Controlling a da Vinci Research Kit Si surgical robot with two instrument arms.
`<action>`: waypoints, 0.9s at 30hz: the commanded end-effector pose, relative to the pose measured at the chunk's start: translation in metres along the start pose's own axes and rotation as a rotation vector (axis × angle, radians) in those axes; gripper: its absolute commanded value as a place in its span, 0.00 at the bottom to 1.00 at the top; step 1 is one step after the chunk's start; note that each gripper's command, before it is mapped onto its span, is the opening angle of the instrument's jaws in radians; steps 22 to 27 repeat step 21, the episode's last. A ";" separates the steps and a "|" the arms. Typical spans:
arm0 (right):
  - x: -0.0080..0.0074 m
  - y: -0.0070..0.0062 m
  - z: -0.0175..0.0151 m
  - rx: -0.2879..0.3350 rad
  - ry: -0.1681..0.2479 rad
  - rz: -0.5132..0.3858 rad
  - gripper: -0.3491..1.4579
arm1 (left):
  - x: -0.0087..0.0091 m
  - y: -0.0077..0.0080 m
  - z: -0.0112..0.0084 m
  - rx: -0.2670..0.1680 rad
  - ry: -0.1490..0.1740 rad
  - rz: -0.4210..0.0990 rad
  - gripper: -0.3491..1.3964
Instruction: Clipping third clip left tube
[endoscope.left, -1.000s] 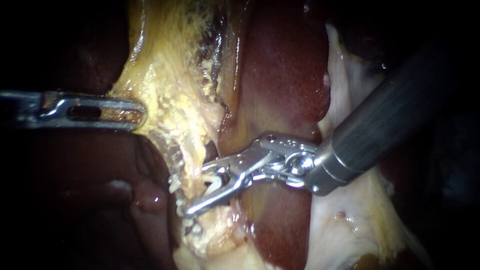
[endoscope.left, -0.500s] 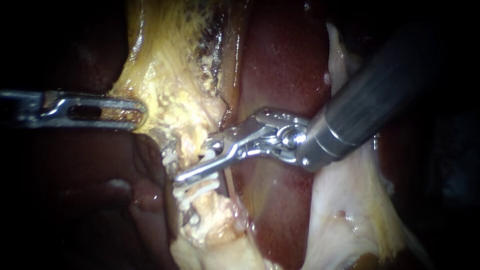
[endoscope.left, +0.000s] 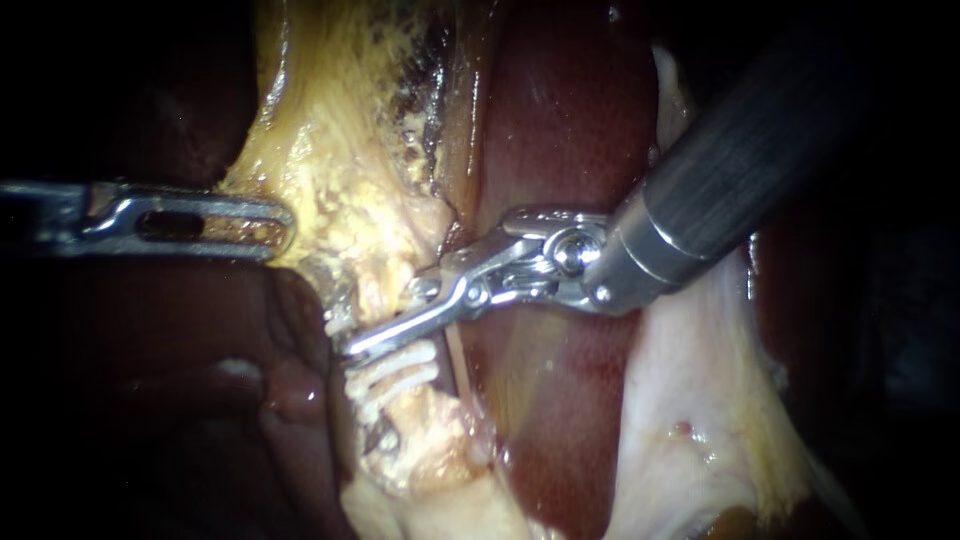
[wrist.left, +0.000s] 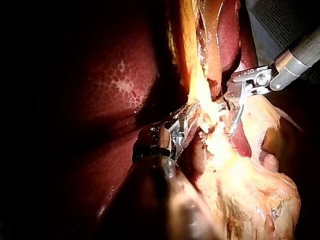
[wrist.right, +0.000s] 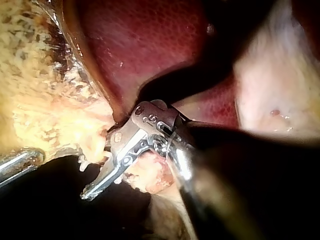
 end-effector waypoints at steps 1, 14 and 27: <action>-0.0001 -0.0002 -0.0003 0.003 -0.002 -0.028 0.09 | 0.0000 0.0000 0.0000 0.000 0.000 0.000 0.00; -0.0005 0.0000 -0.0009 -0.034 -0.034 -0.084 0.00 | 0.0000 0.0000 0.0000 0.000 0.000 0.000 0.00; -0.0005 0.0001 -0.0010 -0.034 -0.034 -0.084 0.00 | -0.0001 0.0001 0.0001 0.000 0.000 0.000 0.00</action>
